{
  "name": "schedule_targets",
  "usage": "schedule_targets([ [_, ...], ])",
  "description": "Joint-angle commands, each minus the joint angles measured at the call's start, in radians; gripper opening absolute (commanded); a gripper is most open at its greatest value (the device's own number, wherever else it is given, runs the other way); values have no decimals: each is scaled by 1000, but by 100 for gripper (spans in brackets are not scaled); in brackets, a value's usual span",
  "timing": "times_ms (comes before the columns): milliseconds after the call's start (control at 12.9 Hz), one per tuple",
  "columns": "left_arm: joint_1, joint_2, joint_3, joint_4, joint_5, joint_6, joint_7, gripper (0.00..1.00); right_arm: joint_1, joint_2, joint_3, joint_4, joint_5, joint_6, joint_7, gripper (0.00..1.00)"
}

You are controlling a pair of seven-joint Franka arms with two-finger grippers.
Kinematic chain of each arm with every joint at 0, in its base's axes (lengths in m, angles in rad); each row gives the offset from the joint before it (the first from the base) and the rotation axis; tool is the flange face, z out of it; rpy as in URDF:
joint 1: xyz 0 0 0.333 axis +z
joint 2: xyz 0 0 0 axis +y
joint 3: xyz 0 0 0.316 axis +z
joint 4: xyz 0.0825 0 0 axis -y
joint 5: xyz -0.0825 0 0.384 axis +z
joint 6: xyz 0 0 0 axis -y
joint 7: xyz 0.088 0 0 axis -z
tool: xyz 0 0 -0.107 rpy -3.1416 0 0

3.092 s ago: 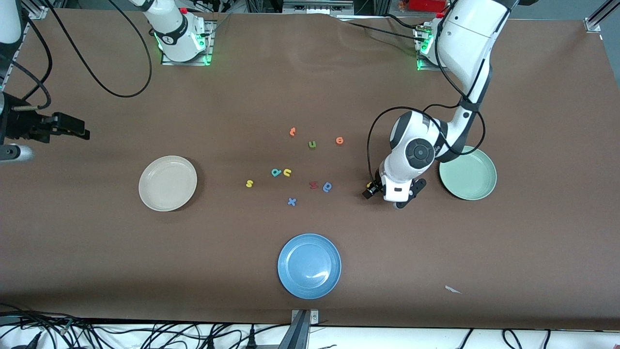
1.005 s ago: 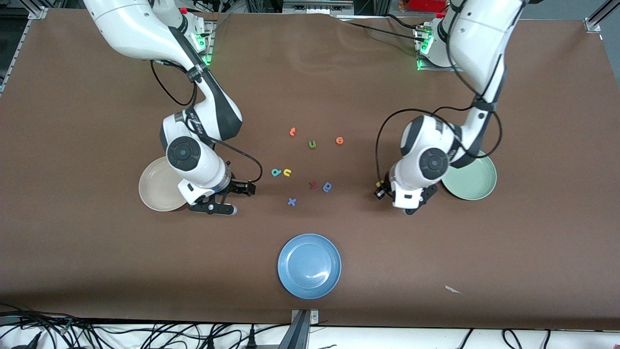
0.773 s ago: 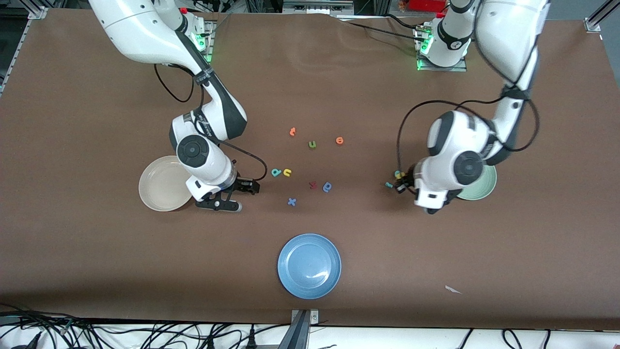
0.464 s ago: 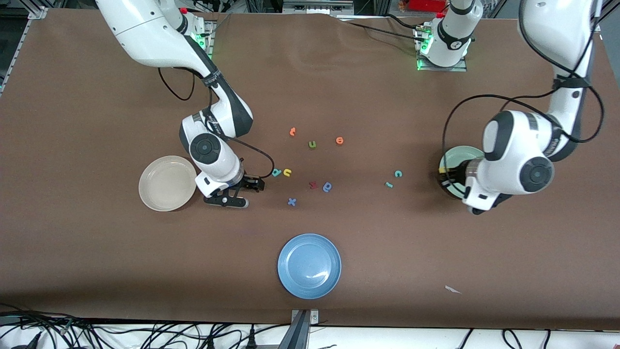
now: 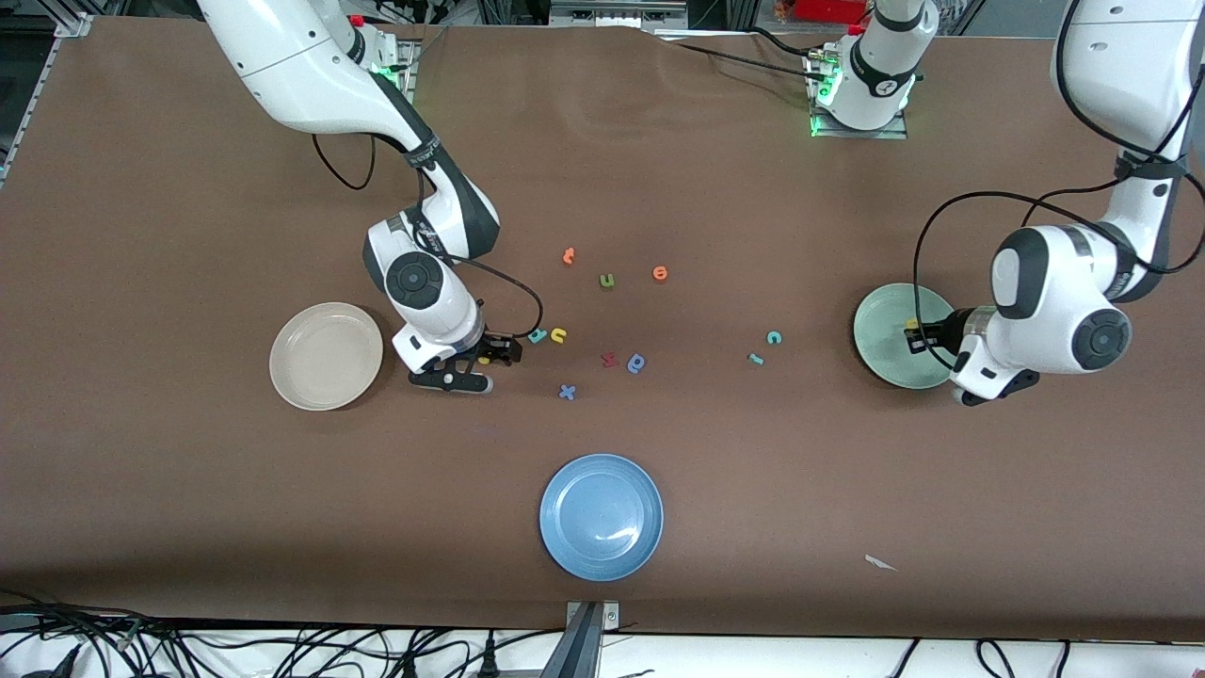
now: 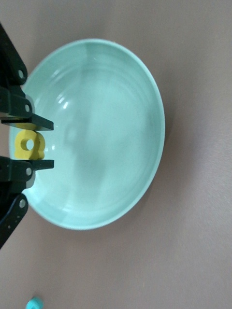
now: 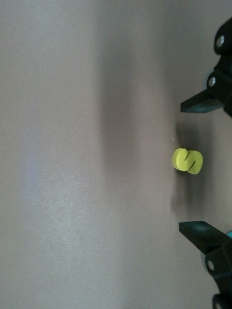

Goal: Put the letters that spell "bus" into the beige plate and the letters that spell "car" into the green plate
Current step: 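Carry the yellow letter to the green plate while the right gripper grasps s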

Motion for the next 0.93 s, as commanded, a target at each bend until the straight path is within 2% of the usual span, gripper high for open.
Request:
schedule_targets([
  [0, -13, -19, -12, -102, 19, 101, 14, 21, 3, 3, 1, -10, -22, 26, 28, 98],
  [155, -18, -19, -16, -154, 19, 174, 12, 25, 3, 5, 1, -10, -22, 26, 28, 93],
  [309, -19, -19, -19, -167, 19, 185, 12, 31, 3, 6, 1, -11, -22, 26, 28, 85],
  [387, -18, -19, -18, -164, 19, 185, 12, 43, 3, 8, 1, -14, -30, 27, 28, 79],
  [541, -19, -31, -19, -153, 19, 181, 9, 100, 3, 9, 1, -32, -48, 53, 28, 72],
  [696, -18, -61, -39, -139, 17, 170, -3, 100, 2, 9, 1, -56, -50, 85, 26, 62],
  [850, -16, -100, -84, -138, 11, 170, -34, 100, 2, 9, 1, -56, -59, 85, 23, 46],
])
